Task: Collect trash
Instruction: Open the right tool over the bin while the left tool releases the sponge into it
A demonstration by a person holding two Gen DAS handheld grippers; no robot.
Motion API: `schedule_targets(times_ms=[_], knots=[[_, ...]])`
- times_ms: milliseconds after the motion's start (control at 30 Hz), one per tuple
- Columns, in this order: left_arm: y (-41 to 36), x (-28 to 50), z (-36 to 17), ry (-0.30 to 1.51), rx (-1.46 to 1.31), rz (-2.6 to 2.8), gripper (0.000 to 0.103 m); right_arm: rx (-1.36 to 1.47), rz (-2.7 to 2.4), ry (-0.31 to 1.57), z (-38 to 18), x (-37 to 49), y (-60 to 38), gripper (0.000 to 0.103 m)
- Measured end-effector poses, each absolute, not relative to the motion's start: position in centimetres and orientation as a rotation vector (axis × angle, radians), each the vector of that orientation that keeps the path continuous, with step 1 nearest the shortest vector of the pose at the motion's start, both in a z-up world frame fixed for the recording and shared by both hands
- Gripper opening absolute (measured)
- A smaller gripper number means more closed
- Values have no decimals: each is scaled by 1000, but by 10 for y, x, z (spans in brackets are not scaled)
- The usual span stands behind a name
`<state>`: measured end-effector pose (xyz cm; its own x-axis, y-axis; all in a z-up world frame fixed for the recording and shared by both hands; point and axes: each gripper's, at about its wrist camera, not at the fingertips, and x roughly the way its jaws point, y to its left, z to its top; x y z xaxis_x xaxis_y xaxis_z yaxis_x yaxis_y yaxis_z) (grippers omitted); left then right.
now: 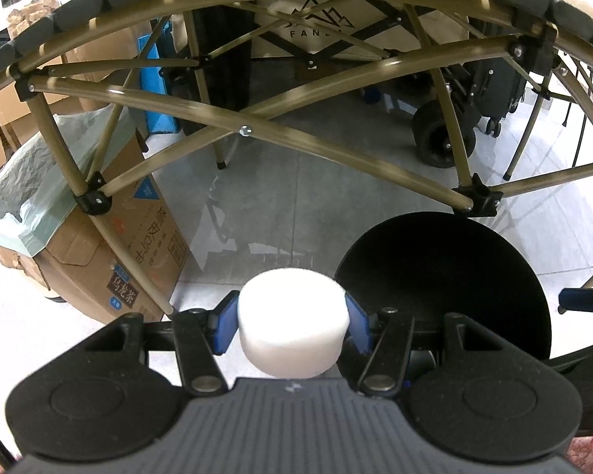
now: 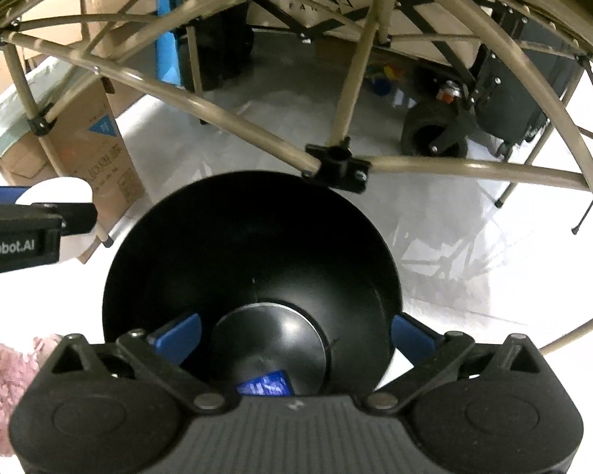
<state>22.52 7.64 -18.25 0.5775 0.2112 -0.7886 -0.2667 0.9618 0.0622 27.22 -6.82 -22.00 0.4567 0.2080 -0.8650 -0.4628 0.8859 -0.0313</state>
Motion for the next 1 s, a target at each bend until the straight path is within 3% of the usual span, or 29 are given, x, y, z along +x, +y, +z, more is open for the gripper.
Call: schedule_targets(times_ms=[1000], knots=[[11,245,-187,928,26,154,57,-257,263,994,-178,274,-148,103]])
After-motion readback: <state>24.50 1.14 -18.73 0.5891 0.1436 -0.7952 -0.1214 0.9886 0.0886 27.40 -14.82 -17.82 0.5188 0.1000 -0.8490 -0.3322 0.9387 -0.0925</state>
